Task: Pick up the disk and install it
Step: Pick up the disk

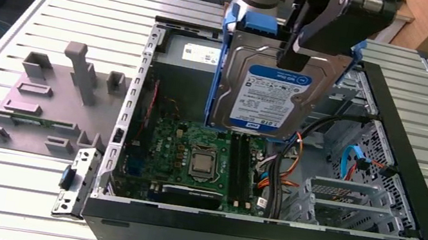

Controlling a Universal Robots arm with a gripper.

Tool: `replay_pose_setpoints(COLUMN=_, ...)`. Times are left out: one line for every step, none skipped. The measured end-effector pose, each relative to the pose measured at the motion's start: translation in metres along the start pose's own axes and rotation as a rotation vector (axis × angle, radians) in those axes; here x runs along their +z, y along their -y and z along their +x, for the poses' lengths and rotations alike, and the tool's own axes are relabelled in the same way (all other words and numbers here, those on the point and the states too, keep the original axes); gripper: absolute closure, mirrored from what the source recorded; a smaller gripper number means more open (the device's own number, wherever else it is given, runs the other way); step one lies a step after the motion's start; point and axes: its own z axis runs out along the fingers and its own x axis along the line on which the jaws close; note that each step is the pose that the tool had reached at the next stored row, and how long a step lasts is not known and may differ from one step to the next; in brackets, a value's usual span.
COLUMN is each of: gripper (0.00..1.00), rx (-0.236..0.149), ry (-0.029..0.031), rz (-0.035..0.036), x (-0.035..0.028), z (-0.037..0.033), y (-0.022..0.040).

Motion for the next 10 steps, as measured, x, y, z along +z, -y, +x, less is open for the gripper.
replay_pose_setpoints(gripper=0.65, rx=0.000, ry=0.0000, rz=0.0000, x=0.0001, z=-0.0001, y=0.0006)
replay_pose_setpoints(gripper=0.65, rx=0.000, ry=0.0000, rz=0.0000, x=0.0001, z=-0.0001, y=0.0015)
replay_pose_setpoints(gripper=0.65, rx=0.000, ry=0.0000, rz=0.0000, x=0.0002, z=-0.0002, y=0.0026)
replay_pose_setpoints(gripper=0.65, rx=0.000, ry=-0.0001, rz=0.0000, x=0.0003, z=-0.0003, y=0.0038)
replay_pose_setpoints(gripper=0.65, rx=0.000, ry=0.0000, rz=0.0000, x=0.0004, z=-0.0004, y=0.0049)
replay_pose_setpoints(gripper=0.65, rx=0.000, ry=0.0001, rz=0.0000, x=0.0005, z=-0.0005, y=0.0059)
replay_pose_setpoints(gripper=0.65, rx=0.000, ry=0.0000, rz=0.0000, x=0.0005, z=-0.0007, y=0.0071)
replay_pose_setpoints(gripper=0.65, rx=0.000, ry=0.0000, rz=0.0000, x=0.0006, z=-0.0008, y=0.0084)
replay_pose_setpoints(gripper=0.65, rx=0.000, ry=0.0000, rz=0.0000, x=0.0007, z=-0.0009, y=0.0097)
replay_pose_setpoints(gripper=0.65, rx=0.000, ry=0.0001, rz=0.0000, x=0.0007, z=-0.0010, y=0.0111)
